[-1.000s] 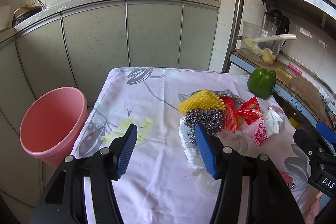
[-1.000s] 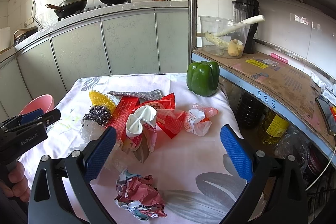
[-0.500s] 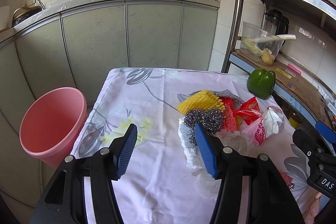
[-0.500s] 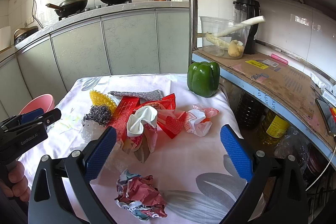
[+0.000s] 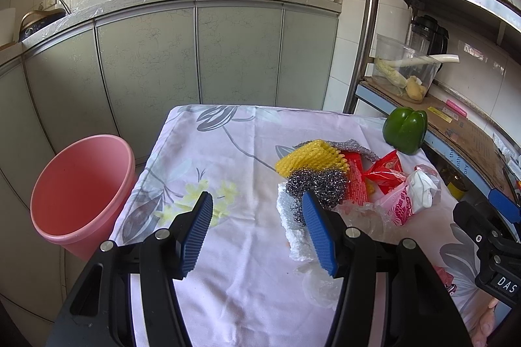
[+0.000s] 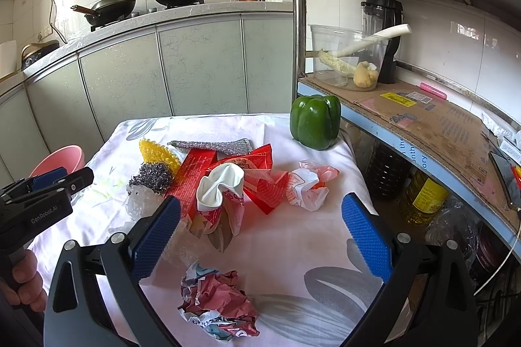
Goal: Collect trash
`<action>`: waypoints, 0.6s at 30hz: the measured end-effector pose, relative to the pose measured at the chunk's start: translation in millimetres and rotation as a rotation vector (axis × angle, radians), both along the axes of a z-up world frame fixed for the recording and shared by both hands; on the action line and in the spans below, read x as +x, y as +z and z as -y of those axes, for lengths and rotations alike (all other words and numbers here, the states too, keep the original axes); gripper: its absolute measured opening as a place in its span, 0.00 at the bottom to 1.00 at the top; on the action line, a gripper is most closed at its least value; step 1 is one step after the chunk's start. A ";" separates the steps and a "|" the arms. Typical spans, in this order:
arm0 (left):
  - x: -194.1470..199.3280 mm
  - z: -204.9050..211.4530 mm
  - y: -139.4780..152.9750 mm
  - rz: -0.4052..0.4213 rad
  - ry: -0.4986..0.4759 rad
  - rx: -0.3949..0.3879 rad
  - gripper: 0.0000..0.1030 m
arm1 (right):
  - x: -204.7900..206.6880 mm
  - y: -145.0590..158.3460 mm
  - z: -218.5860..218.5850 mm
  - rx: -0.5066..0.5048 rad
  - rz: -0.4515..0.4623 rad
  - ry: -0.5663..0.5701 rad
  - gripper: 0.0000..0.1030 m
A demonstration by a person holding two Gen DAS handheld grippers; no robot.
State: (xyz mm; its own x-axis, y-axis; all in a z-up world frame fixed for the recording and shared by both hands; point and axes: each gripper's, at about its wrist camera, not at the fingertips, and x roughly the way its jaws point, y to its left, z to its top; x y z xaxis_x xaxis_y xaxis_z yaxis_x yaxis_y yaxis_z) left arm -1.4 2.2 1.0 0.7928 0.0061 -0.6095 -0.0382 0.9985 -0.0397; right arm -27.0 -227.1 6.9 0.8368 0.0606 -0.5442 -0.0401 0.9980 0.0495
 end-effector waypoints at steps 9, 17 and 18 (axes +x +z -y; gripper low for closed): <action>-0.2 -0.4 0.1 0.000 0.000 -0.001 0.55 | -0.1 -0.2 0.3 0.000 0.000 0.000 0.97; -0.4 -0.5 0.3 0.002 0.000 -0.001 0.55 | -0.8 -0.1 1.5 0.000 0.000 0.000 0.97; -0.8 1.7 -0.2 0.002 0.000 -0.001 0.55 | -0.9 -0.1 1.8 0.000 0.001 0.000 0.97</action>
